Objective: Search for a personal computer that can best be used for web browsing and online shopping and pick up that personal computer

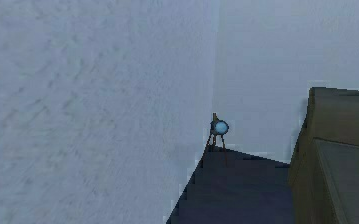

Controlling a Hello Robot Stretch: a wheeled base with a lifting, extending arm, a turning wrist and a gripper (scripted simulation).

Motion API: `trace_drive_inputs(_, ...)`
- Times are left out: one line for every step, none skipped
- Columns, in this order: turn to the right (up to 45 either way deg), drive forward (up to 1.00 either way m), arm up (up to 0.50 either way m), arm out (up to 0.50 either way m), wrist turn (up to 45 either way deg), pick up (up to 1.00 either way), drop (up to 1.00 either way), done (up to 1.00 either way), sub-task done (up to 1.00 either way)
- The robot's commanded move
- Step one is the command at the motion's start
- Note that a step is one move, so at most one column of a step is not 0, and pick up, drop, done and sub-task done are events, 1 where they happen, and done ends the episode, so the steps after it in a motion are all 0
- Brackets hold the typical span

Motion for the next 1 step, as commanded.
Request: trace_drive_inputs(0.0,0.0,0.0,0.0,0.0,0.0,0.0,1.0,0.0)
